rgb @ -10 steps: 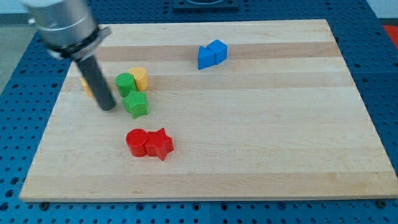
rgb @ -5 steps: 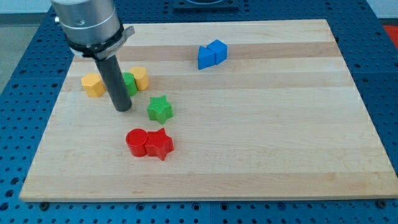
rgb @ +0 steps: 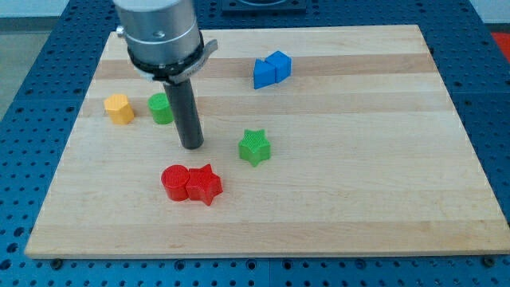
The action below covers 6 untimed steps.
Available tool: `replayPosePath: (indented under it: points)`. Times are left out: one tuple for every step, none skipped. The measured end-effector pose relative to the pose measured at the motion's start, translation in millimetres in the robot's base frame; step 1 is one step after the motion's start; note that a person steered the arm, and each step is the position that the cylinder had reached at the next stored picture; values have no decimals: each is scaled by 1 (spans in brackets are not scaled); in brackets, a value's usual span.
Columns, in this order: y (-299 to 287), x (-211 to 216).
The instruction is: Move the green star towards right center of the board
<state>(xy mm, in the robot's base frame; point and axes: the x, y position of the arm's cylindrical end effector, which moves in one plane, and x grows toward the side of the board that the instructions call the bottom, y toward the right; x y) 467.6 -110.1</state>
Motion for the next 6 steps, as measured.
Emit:
replayPosePath:
  points:
    - [46,1]
    - [120,-3]
    - [148,-5]
    - [93,-2]
    - [75,23]
    - [118,26]
